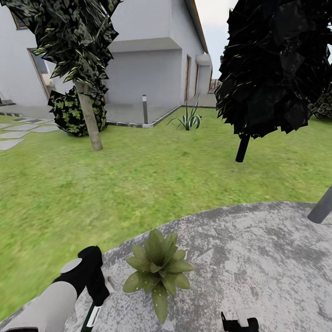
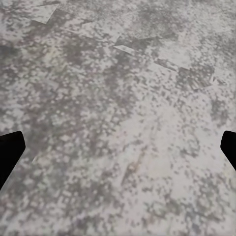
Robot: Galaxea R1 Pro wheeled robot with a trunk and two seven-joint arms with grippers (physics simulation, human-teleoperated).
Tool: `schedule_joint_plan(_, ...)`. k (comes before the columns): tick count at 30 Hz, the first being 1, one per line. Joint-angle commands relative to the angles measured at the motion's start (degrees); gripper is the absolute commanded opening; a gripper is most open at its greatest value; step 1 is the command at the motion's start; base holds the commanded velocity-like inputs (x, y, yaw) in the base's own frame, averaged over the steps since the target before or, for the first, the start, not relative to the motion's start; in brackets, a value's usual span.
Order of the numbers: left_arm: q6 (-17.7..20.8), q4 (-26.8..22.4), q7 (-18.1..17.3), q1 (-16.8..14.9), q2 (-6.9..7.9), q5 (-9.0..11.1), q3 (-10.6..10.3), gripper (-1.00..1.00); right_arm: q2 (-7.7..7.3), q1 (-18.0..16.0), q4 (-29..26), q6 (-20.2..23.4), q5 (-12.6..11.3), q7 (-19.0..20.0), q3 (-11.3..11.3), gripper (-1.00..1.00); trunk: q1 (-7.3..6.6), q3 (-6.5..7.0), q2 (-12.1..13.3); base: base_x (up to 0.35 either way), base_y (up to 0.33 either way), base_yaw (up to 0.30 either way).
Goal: Pick up the pesticide atomizer in the garden and spray insectifuge to fully cover both potted plants in the garden.
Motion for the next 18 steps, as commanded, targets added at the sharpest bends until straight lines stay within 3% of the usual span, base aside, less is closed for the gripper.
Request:
schedule_joint_plan(1,0.54,-0.03,-0.37,0.07,-0.03,-0.39,0.07,-1.00,0.00,-0.02,0.05,-0.10,0.43,-0.46,0.18,1.00,-0.01,-0.05,-0.02,0.000,0.000,0.000)
schedule_joint_plan(10,0.46,0.27,1.24,1.94,1.62,-0.20,0.75,-1.00,0.00,-0.03,0.05,-0.10,0.52,-0.47,0.18,1.00,-0.01,-0.05,-0.02,0.000,0.000,0.000)
schedule_joint_plan(18,0.68,-0.19,1.35,-1.34,1.72,-0.24,0.80,-1.00,0.00,-0.02,0.05,-0.10,0.60,-0.42,0.18,1.00,-0.01,-0.05,-0.02,0.000,0.000,0.000)
